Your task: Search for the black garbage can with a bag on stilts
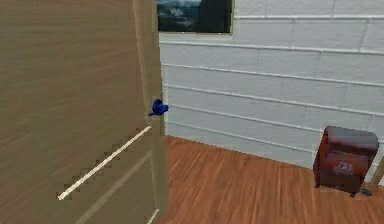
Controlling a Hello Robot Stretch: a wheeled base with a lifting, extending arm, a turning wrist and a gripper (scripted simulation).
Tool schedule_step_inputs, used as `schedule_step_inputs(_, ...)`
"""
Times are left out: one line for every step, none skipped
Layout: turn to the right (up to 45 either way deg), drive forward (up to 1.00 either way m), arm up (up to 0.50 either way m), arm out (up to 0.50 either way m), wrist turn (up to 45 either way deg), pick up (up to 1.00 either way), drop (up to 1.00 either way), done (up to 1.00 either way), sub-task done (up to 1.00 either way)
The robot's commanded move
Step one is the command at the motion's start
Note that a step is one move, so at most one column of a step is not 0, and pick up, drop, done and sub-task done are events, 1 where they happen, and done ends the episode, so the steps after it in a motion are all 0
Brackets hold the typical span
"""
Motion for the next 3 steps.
schedule_step_inputs(21.0,0.0,0.0,0.0,0.0,0.0,0.0,0.0,0.0)
schedule_step_inputs(0.0,0.3,0.0,0.0,0.0,0.0,0.0,0.0,0.0)
schedule_step_inputs(0.0,0.3,0.0,0.0,0.0,0.0,0.0,0.0,0.0)
